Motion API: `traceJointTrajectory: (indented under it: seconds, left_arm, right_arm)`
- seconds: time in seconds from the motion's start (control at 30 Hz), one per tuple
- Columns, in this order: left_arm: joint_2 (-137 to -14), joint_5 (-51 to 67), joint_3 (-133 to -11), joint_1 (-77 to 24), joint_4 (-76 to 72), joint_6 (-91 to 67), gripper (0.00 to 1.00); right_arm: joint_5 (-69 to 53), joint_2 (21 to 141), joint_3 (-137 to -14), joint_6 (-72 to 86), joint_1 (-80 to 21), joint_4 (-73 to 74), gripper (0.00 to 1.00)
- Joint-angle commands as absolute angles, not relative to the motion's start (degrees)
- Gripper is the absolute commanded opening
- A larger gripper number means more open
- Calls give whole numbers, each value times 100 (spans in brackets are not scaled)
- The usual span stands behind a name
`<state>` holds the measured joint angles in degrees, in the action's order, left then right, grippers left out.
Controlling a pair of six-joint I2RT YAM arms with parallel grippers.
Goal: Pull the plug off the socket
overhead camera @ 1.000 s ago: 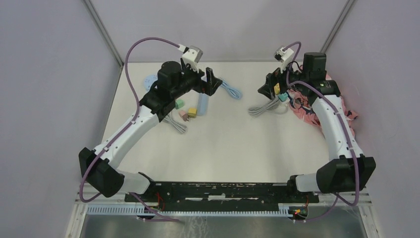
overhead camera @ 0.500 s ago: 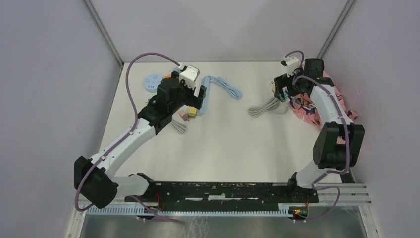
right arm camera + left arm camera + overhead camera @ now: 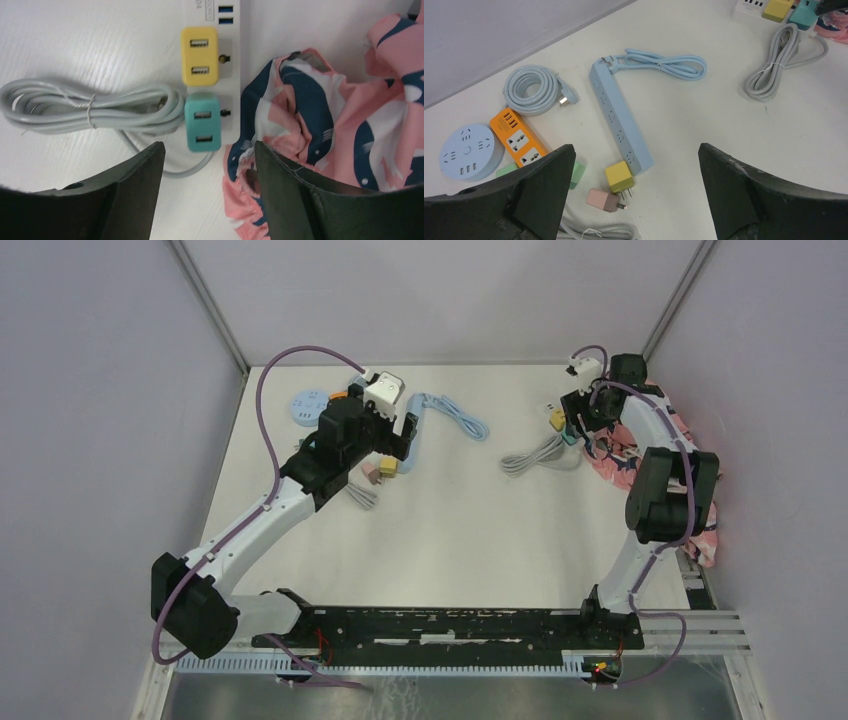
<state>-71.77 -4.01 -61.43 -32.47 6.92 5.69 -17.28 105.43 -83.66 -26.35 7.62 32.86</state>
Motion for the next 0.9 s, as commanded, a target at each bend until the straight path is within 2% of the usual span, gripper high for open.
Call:
traceJointTrajectory:
  seconds: [0.0, 0.23, 0.37, 0.6, 0.67, 0.77, 0.87]
  left_arm:
    - [-7130, -441, -6223, -3223, 413, 824, 99]
    - [-7136, -393, -6231, -3224, 428, 843, 100]
    - [-7159, -404, -6220, -3228, 421, 852, 99]
    - [-7155, -375, -6223, -3226, 429, 861, 99]
    - [-7157, -412, -6216, -3226, 423, 877, 99]
    - [-7155, -446, -6214, -3232, 417, 888, 100]
    - [-7148, -467, -6205, -3226, 413, 896, 100]
  right_arm:
    - [-1722, 11146, -9327, -2725, 760, 3609, 69]
    - [-1862, 11641, -9702, -2876, 764, 3927, 55]
    - [-2168, 11706, -9681, -3035, 759, 4152, 53]
    - [-2808, 11586, -9546, -3520, 762, 4468, 16]
    - [-3232, 11354, -9370, -3780, 739, 4525, 10]
    - [-3904, 11007, -9076, -4492, 611, 4825, 7]
    - [-4551, 10804, -8903, -5853, 356, 5758, 7]
